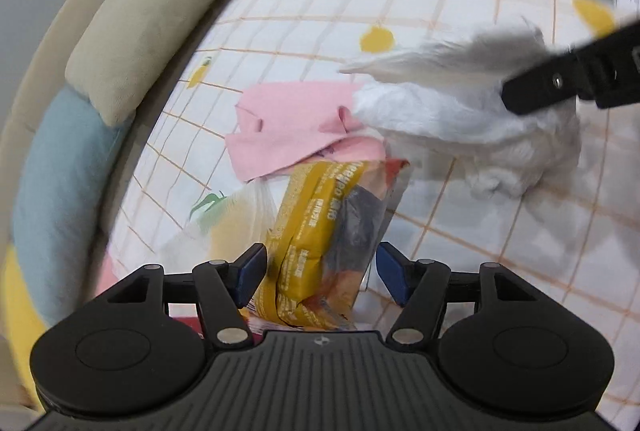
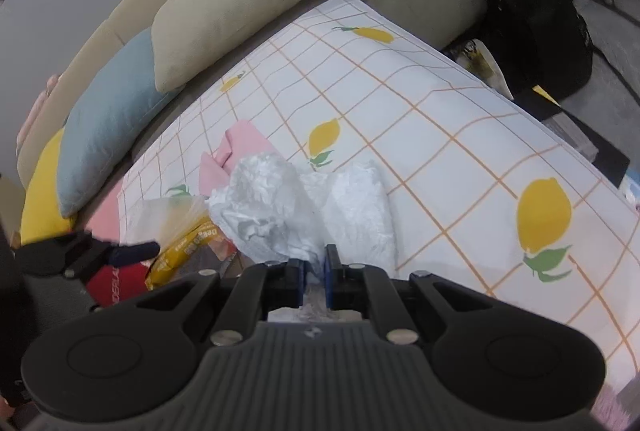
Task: Organize soft objects
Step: 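Grasp the yellow snack packet with the left gripper while the right grasps the white paper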
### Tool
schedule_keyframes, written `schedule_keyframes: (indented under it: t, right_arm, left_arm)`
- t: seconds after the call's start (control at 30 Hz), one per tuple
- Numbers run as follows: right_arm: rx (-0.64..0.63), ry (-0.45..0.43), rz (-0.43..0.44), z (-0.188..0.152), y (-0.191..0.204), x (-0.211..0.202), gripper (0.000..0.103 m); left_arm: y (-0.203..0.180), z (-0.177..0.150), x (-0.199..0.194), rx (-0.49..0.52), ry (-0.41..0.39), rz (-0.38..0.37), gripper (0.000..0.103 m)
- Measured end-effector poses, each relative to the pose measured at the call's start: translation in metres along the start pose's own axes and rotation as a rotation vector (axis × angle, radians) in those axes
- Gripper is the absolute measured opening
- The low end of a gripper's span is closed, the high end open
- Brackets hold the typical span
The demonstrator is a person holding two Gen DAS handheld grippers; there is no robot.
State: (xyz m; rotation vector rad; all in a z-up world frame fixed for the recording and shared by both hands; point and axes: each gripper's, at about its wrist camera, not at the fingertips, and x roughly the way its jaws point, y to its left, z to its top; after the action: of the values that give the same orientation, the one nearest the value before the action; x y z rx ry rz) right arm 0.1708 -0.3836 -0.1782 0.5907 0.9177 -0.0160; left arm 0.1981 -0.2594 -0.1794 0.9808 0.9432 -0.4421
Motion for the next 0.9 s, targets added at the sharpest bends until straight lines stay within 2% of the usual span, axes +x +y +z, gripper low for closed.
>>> schedule_keyframes:
  t: [0.1,0.17,0.23,0.37,0.43,0.5,0.63,0.9]
  right_arm:
    - [-0.005,0.002,-0.006,-0.001,0.0,0.001,0.007]
    - [-0.003,0.005,-0.003,-0.001,-0.002,0.002,0.007]
    - [-0.003,0.006,-0.002,-0.002,-0.002,0.001,0.007]
    - [-0.002,0.01,0.004,-0.002,-0.002,0.004,0.007]
    - [-0.003,0.005,0.012,-0.002,-0.002,0.003,0.007]
    - [-0.003,-0.001,0.021,-0.002,-0.004,0.001,0.007]
    - [-0.02,-0.011,0.03,-0.003,-0.001,-0.002,0.007]
    - [-0.055,-0.08,0.05,-0.009,0.009,-0.029,0.006]
  left_arm:
    - [-0.009,0.003,0.007,0.038,0.019,0.032,0.074]
    - [-0.009,0.004,0.01,0.014,0.009,0.052,0.071]
    - [-0.006,0.005,0.012,-0.029,0.013,0.041,0.062]
    - [-0.004,0.004,0.01,-0.084,0.003,0.035,0.056]
    - [-0.003,0.001,0.004,-0.114,-0.02,0.036,0.043]
    - [0.0,0.0,-0.005,-0.137,-0.048,0.033,0.036]
    - [0.012,-0.005,-0.028,-0.272,-0.077,-0.04,0.03]
    - [0.028,-0.038,-0.083,-0.457,-0.153,-0.152,0.029]
